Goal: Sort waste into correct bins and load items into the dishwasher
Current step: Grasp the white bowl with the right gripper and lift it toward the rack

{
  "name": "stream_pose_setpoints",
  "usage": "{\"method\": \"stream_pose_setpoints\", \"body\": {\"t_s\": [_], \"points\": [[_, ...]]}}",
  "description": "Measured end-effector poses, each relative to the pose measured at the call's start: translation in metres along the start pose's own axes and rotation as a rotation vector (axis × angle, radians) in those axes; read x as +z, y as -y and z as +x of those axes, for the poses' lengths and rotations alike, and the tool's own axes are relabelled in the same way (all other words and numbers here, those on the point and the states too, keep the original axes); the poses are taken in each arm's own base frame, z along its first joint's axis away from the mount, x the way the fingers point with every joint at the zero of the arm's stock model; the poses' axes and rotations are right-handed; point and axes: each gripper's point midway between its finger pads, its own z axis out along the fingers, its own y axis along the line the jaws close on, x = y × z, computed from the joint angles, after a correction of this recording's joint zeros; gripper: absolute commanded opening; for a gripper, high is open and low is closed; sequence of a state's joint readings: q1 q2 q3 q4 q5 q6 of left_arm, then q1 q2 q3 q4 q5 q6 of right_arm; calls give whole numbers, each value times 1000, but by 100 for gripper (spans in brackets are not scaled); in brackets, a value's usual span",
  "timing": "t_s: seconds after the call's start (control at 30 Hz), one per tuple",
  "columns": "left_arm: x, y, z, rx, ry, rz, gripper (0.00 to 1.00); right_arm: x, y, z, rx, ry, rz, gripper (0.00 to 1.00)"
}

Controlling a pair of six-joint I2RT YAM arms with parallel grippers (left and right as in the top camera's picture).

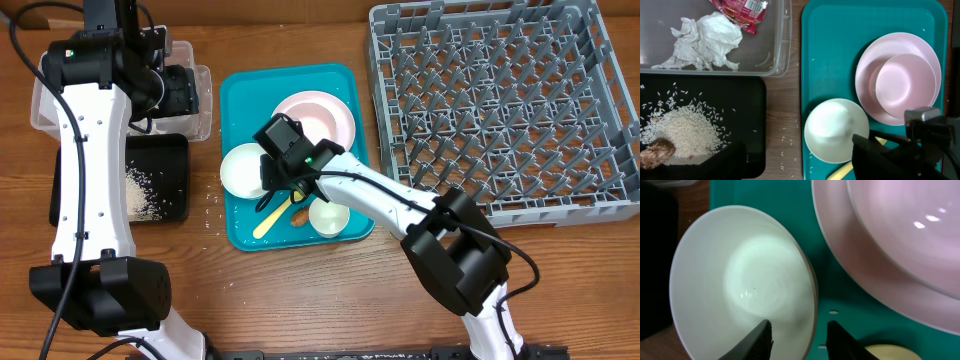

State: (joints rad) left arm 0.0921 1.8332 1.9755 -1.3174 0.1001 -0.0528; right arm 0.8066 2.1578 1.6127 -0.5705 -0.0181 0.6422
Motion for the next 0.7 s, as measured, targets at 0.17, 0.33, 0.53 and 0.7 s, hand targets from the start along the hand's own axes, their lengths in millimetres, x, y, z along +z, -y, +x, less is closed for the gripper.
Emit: {"method": "stream_pose_setpoints", "body": {"t_s": [0.17, 0.33, 0.53, 0.7], "points": [[0, -1, 0, 0, 0, -5, 71, 10, 4, 9, 11, -36, 6, 4], [0, -2, 0, 0, 1, -10, 76, 5, -1, 5, 15, -41, 0, 4], [0, -3, 0, 0, 1, -16, 84, -19, -6, -3, 5, -73, 29, 4], [0, -4, 0, 0, 1, -22, 100, -78, -5, -29, 1, -32, 81, 4]]}}
